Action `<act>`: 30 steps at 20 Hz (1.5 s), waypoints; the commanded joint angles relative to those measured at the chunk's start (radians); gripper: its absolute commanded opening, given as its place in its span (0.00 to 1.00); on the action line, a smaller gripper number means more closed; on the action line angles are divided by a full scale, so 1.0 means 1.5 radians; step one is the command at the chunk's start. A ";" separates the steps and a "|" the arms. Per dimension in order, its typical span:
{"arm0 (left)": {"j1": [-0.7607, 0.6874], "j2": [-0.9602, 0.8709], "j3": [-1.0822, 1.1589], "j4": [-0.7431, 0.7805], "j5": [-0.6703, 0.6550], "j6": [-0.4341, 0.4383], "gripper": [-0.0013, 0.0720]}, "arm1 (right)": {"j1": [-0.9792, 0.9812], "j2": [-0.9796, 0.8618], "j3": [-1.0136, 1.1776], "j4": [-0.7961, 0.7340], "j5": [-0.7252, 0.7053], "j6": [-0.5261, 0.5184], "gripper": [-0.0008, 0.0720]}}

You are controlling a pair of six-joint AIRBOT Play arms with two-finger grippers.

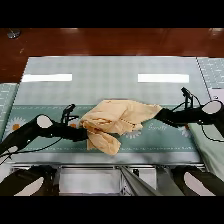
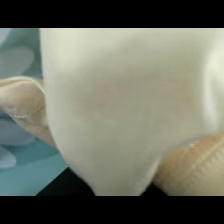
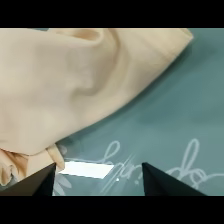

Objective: Fold the shirts.

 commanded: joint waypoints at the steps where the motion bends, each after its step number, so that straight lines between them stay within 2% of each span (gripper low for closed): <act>1: -0.003 -0.003 0.034 -0.008 -0.005 0.012 0.05 | 0.043 -0.062 0.010 0.042 -0.051 0.008 0.86; 7: -0.002 0.000 0.091 -0.008 -0.025 0.012 0.05 | 0.098 -0.216 0.126 0.109 -0.067 0.010 0.86; 8: -0.002 0.000 0.101 -0.008 -0.026 0.012 0.05 | 0.106 -0.235 0.150 0.112 -0.066 0.013 0.83; 9: -0.002 0.000 0.112 -0.008 -0.026 0.012 0.05 | 0.110 -0.251 0.175 0.112 -0.063 0.017 0.67; 10: 0.002 0.000 0.126 -0.007 -0.031 0.012 0.05 | 0.109 -0.262 0.198 0.118 -0.053 0.014 0.29; 11: 0.011 0.001 0.144 -0.007 -0.041 0.012 0.05 | 0.109 -0.264 0.221 0.117 -0.044 -0.002 0.05; 15: 0.127 0.037 0.277 -0.007 -0.109 0.024 0.05 | 0.079 -0.255 0.422 0.074 0.063 -0.013 0.05; 18: 0.233 0.078 0.435 -0.008 -0.111 0.003 0.05 | 0.057 -0.230 0.663 0.063 0.097 0.004 0.05; 21: 0.299 0.097 0.614 -0.008 -0.112 -0.019 0.05 | 0.054 -0.214 0.915 0.039 0.139 0.011 0.05; 23: 0.333 0.114 0.729 -0.007 -0.113 -0.019 0.05 | 0.054 -0.184 1.032 0.021 0.165 0.014 0.05; 27: 0.394 0.168 0.859 0.003 -0.167 -0.018 0.05 | 0.054 -0.019 1.012 -0.057 0.166 -0.006 0.05; 30: 0.415 0.224 0.873 0.027 -0.294 -0.011 0.05 | 0.054 0.087 0.981 -0.135 0.222 -0.011 0.05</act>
